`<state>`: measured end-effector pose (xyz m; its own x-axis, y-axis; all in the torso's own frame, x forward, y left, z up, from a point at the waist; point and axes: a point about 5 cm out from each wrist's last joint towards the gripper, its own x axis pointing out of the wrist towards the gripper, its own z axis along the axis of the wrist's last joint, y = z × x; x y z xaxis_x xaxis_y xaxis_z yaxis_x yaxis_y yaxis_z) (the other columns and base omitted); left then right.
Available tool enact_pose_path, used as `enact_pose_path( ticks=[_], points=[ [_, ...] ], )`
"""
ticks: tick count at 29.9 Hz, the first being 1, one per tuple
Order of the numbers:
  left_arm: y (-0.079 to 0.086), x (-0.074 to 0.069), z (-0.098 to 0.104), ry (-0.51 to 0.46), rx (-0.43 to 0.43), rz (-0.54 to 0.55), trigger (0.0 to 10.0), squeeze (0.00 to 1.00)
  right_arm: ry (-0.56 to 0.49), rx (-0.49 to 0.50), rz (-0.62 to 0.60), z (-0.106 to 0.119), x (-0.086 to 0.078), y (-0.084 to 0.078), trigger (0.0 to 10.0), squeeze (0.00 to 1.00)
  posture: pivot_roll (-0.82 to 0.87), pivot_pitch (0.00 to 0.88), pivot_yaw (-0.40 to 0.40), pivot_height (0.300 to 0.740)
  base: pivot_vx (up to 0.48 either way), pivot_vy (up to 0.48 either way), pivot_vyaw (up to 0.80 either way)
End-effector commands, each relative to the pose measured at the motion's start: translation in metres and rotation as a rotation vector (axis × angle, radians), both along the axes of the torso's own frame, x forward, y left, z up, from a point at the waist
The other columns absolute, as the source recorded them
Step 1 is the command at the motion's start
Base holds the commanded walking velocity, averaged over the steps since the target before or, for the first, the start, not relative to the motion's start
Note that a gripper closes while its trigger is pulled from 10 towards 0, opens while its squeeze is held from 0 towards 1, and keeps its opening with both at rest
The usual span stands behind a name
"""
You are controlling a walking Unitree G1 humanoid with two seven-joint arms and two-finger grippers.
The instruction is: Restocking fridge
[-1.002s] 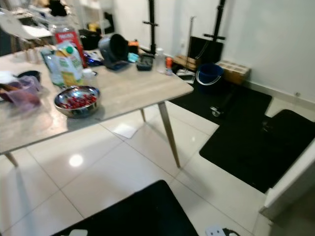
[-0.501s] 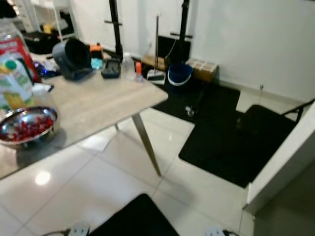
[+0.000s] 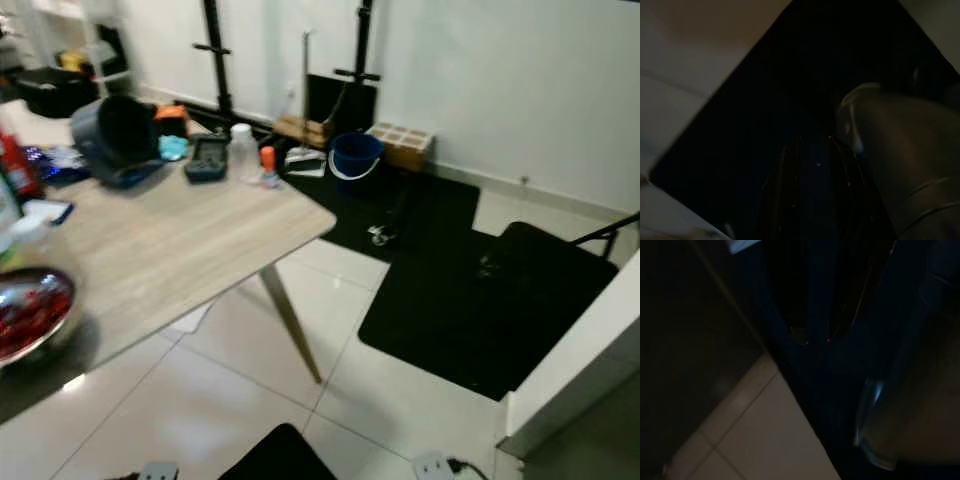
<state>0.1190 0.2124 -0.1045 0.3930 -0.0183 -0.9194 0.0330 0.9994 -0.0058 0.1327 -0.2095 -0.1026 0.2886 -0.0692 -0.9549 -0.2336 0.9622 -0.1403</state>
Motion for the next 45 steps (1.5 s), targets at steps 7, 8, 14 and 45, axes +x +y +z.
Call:
enact_pose_path(
  ticks=[7,8,14,45],
  points=[
    [-0.010,-0.001,-0.002,0.005,-0.029,-0.010,10.0,0.00,-0.008,-0.013,0.002,0.001,0.002,-0.003,10.0,0.00,0.03,0.000,0.005,0.740,0.327,0.000,-0.11],
    [-0.012,-0.002,-0.002,0.006,-0.032,-0.014,10.0,0.00,-0.006,-0.012,0.002,0.001,0.001,-0.003,10.0,0.00,0.03,0.000,0.007,0.740,0.330,0.000,0.00],
    [-0.013,-0.002,-0.003,0.008,-0.036,-0.018,10.0,0.00,-0.005,-0.009,-0.001,0.000,0.000,-0.002,10.0,0.00,0.03,0.000,0.007,0.740,0.330,0.000,0.00],
    [-0.024,-0.006,-0.004,0.015,-0.127,-0.058,10.0,0.00,0.006,-0.019,0.017,0.000,-0.002,-0.003,10.0,0.00,0.04,0.000,0.000,0.740,0.073,-0.083,-0.23]
  ],
)
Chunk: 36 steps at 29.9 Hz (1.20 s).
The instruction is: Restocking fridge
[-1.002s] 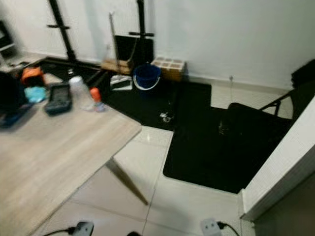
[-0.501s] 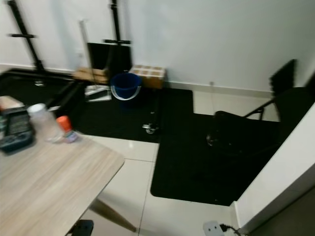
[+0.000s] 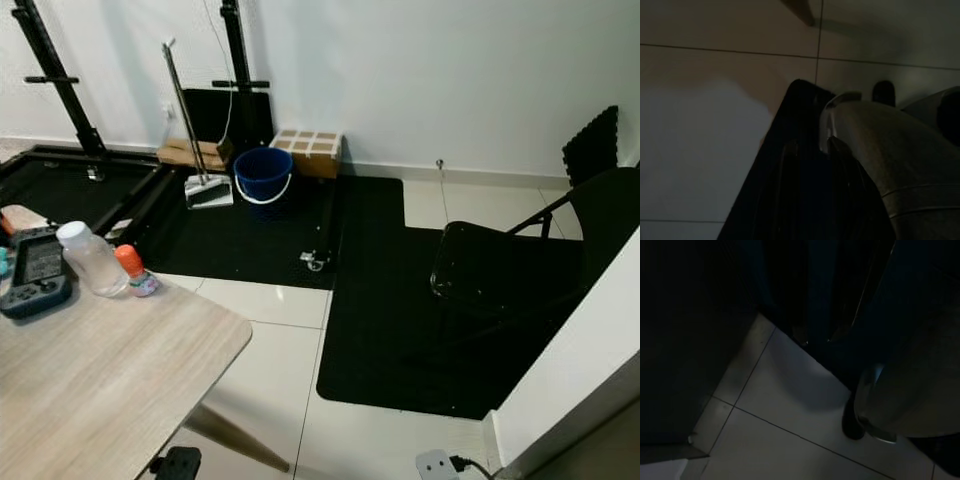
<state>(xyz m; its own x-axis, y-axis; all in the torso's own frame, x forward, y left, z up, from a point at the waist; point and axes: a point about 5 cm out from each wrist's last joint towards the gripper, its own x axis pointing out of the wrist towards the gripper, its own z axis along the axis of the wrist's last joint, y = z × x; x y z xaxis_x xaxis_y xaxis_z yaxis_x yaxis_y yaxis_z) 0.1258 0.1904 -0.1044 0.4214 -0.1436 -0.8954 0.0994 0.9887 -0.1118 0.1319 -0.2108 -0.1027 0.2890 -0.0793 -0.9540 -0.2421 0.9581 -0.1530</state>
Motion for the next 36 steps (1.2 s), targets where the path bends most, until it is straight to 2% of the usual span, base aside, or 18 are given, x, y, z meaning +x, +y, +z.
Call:
enact_pose_path(
  ticks=[1,10,18,21,24,25,27,28,30,33,36],
  points=[
    [-0.002,-0.013,-0.004,0.053,-0.016,0.003,10.0,0.00,0.006,-0.006,0.008,0.000,-0.001,-0.002,10.0,0.00,0.04,0.000,0.000,0.740,0.000,-0.424,0.00],
    [-0.003,-0.012,-0.004,0.045,-0.017,0.015,10.0,0.00,0.008,-0.006,0.010,0.000,-0.001,-0.002,10.0,0.00,0.03,0.000,0.001,0.740,0.054,-0.091,0.00],
    [-0.007,-0.010,-0.004,0.027,-0.056,0.026,10.0,0.00,0.012,-0.005,0.011,0.000,-0.002,-0.002,10.0,0.00,0.03,0.000,0.001,0.740,0.000,0.000,0.00],
    [-0.013,0.000,0.000,-0.029,-0.105,-0.012,10.0,0.00,0.014,-0.006,0.014,0.000,-0.003,-0.002,10.0,0.00,0.03,0.000,0.001,0.740,0.000,0.000,0.00],
    [-0.017,0.005,0.002,-0.052,-0.114,-0.077,10.0,0.00,0.015,-0.007,0.015,0.000,-0.003,-0.002,10.0,0.00,0.03,0.000,0.001,0.740,0.000,0.000,0.00],
    [-0.022,0.012,0.005,-0.078,-0.103,-0.188,10.0,0.00,0.018,-0.010,0.020,0.000,-0.003,-0.002,10.0,0.00,0.03,0.000,0.000,0.740,0.000,0.000,0.00],
    [-0.024,0.022,0.009,-0.119,-0.097,-0.232,10.0,0.00,0.019,-0.012,0.023,0.000,-0.003,-0.003,10.0,0.00,0.03,0.000,-0.001,0.740,0.000,0.000,0.00],
    [-0.024,0.022,0.009,-0.119,-0.097,-0.232,10.0,0.00,0.019,-0.012,0.023,0.000,-0.003,-0.003,10.0,0.00,0.03,0.000,-0.001,0.740,0.000,0.000,0.00],
    [-0.026,0.037,0.016,-0.171,-0.103,-0.254,10.0,0.00,0.019,-0.014,0.025,0.000,-0.003,-0.003,10.0,0.00,0.03,0.000,-0.001,0.740,0.000,0.000,0.00],
    [-0.028,0.044,0.019,-0.196,-0.109,-0.269,10.0,0.00,0.019,-0.015,0.026,0.000,-0.003,-0.003,10.0,0.00,0.04,0.000,-0.001,0.740,0.000,0.000,0.00],
    [-0.041,0.063,0.030,-0.274,-0.157,-0.330,10.0,0.00,0.020,-0.017,0.027,0.000,-0.003,-0.003,10.0,0.00,0.03,0.000,0.000,0.740,0.000,0.000,0.00]
  ],
)
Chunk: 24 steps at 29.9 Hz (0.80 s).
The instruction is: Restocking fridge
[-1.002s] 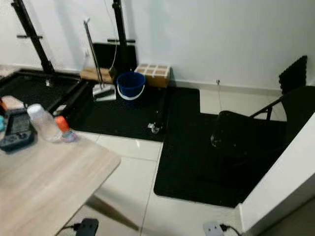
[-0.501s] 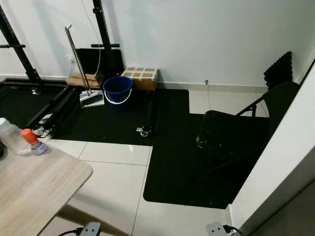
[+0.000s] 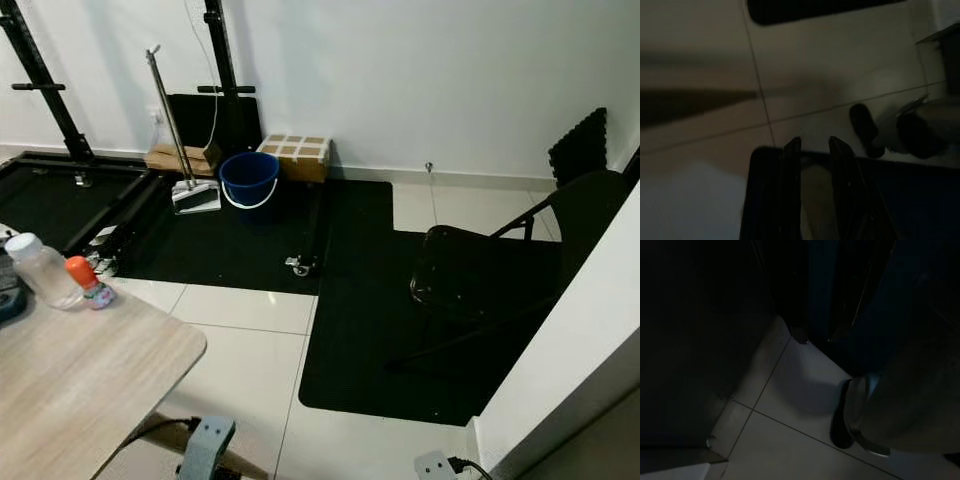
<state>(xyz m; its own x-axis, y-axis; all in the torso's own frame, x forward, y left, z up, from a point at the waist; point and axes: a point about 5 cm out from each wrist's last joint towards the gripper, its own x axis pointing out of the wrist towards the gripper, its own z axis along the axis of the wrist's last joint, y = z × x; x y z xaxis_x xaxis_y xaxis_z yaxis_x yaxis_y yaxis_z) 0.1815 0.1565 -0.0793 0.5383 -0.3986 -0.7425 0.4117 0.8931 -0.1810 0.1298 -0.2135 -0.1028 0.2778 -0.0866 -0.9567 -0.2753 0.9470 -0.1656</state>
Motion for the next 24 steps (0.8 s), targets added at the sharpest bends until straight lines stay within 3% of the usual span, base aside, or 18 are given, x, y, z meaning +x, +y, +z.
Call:
enact_pose_path(
  ticks=[1,5,8,12,17,24],
  points=[
    [-0.011,0.013,0.008,-0.055,-0.038,-0.058,10.0,0.00,0.006,0.000,-0.005,0.000,-0.001,-0.001,10.0,0.00,0.03,0.000,0.000,0.740,0.000,0.000,0.00],
    [-0.030,0.028,0.019,-0.110,-0.114,-0.156,10.0,0.00,0.006,-0.003,-0.004,0.000,-0.001,-0.001,10.0,0.00,0.03,0.000,-0.001,0.740,0.000,0.000,0.00],
    [-0.034,0.029,0.021,-0.115,-0.128,-0.173,10.0,0.00,0.006,-0.004,-0.005,0.000,-0.001,-0.001,10.0,0.00,0.03,0.000,-0.001,0.740,0.000,0.000,0.00],
    [-0.061,0.043,0.036,-0.182,-0.232,-0.298,10.0,0.00,0.005,-0.012,-0.012,0.000,-0.001,-0.004,10.0,0.00,0.00,0.000,-0.001,0.740,0.000,0.000,0.00],
    [-0.074,0.054,0.049,-0.231,-0.296,-0.356,10.0,0.00,0.006,-0.021,-0.014,0.001,-0.001,-0.007,10.0,0.00,0.00,0.000,-0.002,0.740,0.000,0.000,0.00],
    [-0.100,0.096,0.106,-0.498,-0.484,-0.425,10.0,0.00,0.004,-0.027,-0.021,0.001,-0.001,-0.007,10.0,0.00,0.01,0.000,0.002,0.740,0.000,0.000,0.00]
  ],
)
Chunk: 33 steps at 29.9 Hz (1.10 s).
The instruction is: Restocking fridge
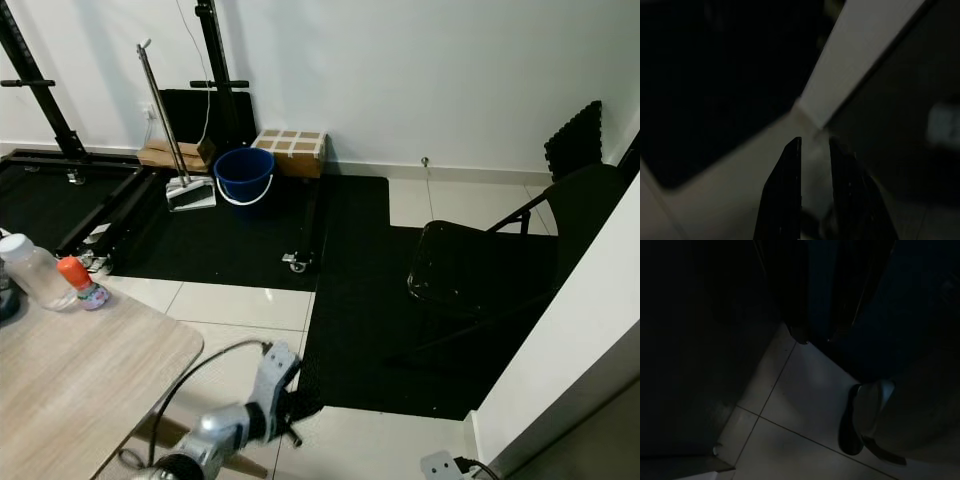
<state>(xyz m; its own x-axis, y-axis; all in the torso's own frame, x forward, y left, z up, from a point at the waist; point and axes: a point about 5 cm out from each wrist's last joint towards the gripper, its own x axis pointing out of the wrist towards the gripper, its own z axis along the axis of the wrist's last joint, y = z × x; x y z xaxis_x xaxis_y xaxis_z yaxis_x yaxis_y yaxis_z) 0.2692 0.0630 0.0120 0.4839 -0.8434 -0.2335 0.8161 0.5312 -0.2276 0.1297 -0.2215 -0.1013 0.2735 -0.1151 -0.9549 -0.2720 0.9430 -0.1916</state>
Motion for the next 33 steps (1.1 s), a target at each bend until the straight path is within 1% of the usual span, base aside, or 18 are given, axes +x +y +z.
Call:
enact_pose_path(
  ticks=[1,5,6,9,11,13,14,15,17,18,19,22,25,28,29,30,31,33],
  points=[
    [-0.010,0.013,0.023,-0.089,-0.097,-0.013,10.0,0.00,0.000,0.002,-0.017,-0.001,-0.001,0.002,10.0,0.00,0.01,0.000,0.002,0.740,0.000,0.000,0.00],
    [-0.019,0.022,0.048,-0.170,-0.189,-0.050,10.0,0.00,-0.001,0.006,-0.017,-0.001,-0.001,0.004,10.0,0.00,0.01,0.000,0.001,0.740,0.000,0.000,0.00],
    [-0.019,0.022,0.048,-0.170,-0.189,-0.050,10.0,0.00,-0.001,0.006,-0.017,-0.001,-0.001,0.004,10.0,0.00,0.01,0.000,0.001,0.740,0.000,0.000,0.00],
    [-0.028,0.027,0.070,-0.237,-0.267,-0.089,10.0,0.00,-0.003,0.006,-0.017,-0.001,0.000,0.004,10.0,0.00,0.01,0.000,0.001,0.740,0.000,0.000,0.00],
    [-0.032,0.031,0.084,-0.294,-0.283,-0.093,10.0,0.00,-0.004,0.005,-0.017,-0.001,0.000,0.004,10.0,0.00,0.01,0.000,0.001,0.740,0.000,0.000,0.00],
    [-0.033,0.033,0.088,-0.313,-0.283,-0.088,10.0,0.00,-0.004,0.005,-0.018,-0.001,0.000,0.004,10.0,0.00,0.01,0.000,0.001,0.740,0.000,0.000,0.00],
    [-0.030,0.041,0.101,-0.373,-0.272,-0.016,10.0,0.00,-0.004,0.004,-0.018,-0.001,0.000,0.003,10.0,0.00,0.01,0.000,0.001,0.740,0.000,0.000,0.00],
    [-0.030,0.041,0.101,-0.373,-0.272,-0.016,10.0,0.00,-0.004,0.004,-0.018,-0.001,0.000,0.003,10.0,0.00,0.01,0.000,0.001,0.740,0.000,0.000,0.00],
    [-0.020,0.056,0.114,-0.437,-0.232,0.135,10.0,0.00,-0.004,0.003,-0.018,-0.001,0.000,0.003,10.0,0.00,0.01,0.000,0.003,0.740,0.000,0.000,0.00],
    [-0.020,0.056,0.114,-0.437,-0.232,0.135,10.0,0.00,-0.004,0.003,-0.018,-0.001,0.000,0.003,10.0,0.00,0.01,0.000,0.003,0.740,0.000,0.000,0.00],
    [-0.009,0.067,0.122,-0.483,-0.180,0.262,10.0,0.00,-0.003,0.004,-0.018,-0.001,0.000,0.003,10.0,0.00,0.01,0.000,0.003,0.740,0.000,0.000,0.00],
    [-0.001,0.072,0.130,-0.506,-0.187,0.320,10.0,0.00,-0.002,0.005,-0.018,-0.001,-0.001,0.004,10.0,0.00,0.01,0.000,0.003,0.740,0.000,0.000,0.00],
    [0.020,0.081,0.141,-0.615,-0.052,0.424,10.0,0.00,-0.001,0.007,-0.018,-0.001,-0.002,0.004,10.0,0.00,0.01,0.000,0.006,0.740,0.000,0.000,0.00],
    [0.048,0.089,0.150,-0.664,0.010,0.556,10.0,0.00,-0.001,0.010,-0.019,-0.002,-0.002,0.005,10.0,0.00,0.01,0.000,0.006,0.740,0.000,0.000,0.00],
    [0.053,0.090,0.151,-0.672,0.021,0.579,10.0,0.00,0.000,0.010,-0.019,-0.002,-0.002,0.005,10.0,0.00,0.01,0.000,0.007,0.740,0.000,0.000,0.00],
    [0.062,0.092,0.153,-0.680,0.046,0.619,10.0,0.09,0.000,0.011,-0.019,-0.002,-0.003,0.005,10.0,0.00,0.01,0.000,0.007,0.740,0.000,0.000,0.00],
    [0.062,0.092,0.153,-0.680,0.046,0.619,10.0,0.09,0.000,0.011,-0.019,-0.002,-0.003,0.005,10.0,0.00,0.01,0.000,0.007,0.740,0.000,0.000,0.00],
    [0.078,0.095,0.158,-0.703,0.077,0.695,10.0,1.00,0.002,0.011,-0.019,-0.002,-0.004,0.005,10.0,0.00,0.01,0.000,0.009,0.740,0.000,0.000,0.00]
  ],
)
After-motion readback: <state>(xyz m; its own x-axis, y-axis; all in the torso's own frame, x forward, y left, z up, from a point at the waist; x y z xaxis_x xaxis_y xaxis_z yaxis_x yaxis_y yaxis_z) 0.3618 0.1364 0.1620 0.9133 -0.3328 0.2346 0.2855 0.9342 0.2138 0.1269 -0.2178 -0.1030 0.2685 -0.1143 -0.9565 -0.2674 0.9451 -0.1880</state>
